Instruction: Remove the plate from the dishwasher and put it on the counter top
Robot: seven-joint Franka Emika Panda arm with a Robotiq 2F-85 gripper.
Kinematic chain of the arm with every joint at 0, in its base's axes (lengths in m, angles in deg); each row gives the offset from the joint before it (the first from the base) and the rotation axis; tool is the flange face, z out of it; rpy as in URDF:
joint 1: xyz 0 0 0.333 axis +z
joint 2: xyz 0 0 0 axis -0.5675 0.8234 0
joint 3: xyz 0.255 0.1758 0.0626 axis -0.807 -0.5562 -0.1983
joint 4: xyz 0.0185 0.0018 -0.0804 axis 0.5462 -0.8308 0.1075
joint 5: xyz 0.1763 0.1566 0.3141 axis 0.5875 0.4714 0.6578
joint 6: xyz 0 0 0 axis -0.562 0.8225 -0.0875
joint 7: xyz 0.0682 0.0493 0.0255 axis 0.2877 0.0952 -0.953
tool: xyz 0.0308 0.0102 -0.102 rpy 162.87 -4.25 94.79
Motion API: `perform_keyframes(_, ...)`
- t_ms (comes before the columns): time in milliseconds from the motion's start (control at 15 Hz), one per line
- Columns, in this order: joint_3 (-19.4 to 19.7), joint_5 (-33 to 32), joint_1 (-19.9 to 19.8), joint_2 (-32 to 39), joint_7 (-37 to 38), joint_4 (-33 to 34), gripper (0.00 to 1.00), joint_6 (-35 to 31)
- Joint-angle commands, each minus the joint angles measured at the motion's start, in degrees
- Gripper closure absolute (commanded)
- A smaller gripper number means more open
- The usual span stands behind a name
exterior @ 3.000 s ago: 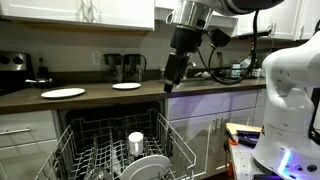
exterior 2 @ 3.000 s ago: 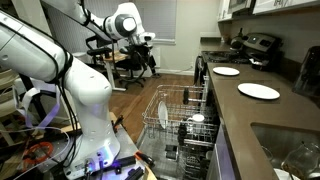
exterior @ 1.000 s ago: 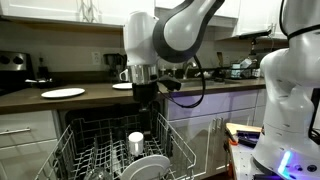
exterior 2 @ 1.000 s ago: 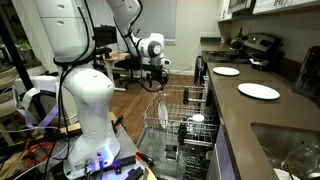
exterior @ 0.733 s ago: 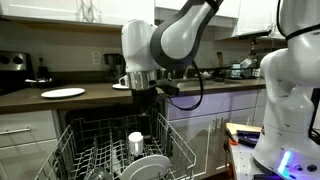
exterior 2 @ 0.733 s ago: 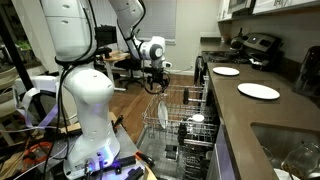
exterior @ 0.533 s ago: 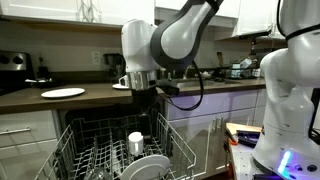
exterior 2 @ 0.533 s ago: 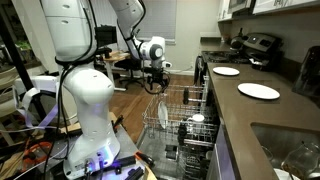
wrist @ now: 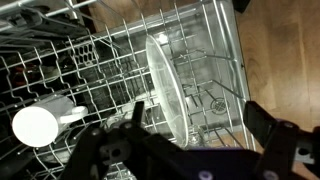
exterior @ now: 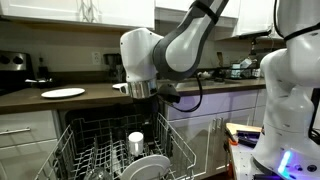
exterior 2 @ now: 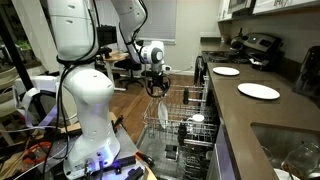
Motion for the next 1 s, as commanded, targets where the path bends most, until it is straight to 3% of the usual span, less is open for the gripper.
perform_keyframes(0, 0.60, -4.19, 0.00, 4.06, 2.65, 1.06, 0.00, -3.59)
perform_keyframes(267, 1.74, -5.44, 0.26, 7.51, 3.05, 1.28, 0.00, -8.12)
perform_keyframes(600, 5.96, -16.05, 2.69, 11.97, 7.22, 2.06, 0.00, -13.03)
perform_keyframes(800, 7.88, -18.78, 3.99, 14.36, 8.95, 2.72, 0.00, -15.64)
perform_keyframes(867, 8.42, -19.12, 4.42, 14.95, 9.21, 3.03, 0.03, -16.11)
perform_keyframes(933, 8.82, -18.99, 4.75, 15.63, 9.28, 3.29, 0.27, -16.75)
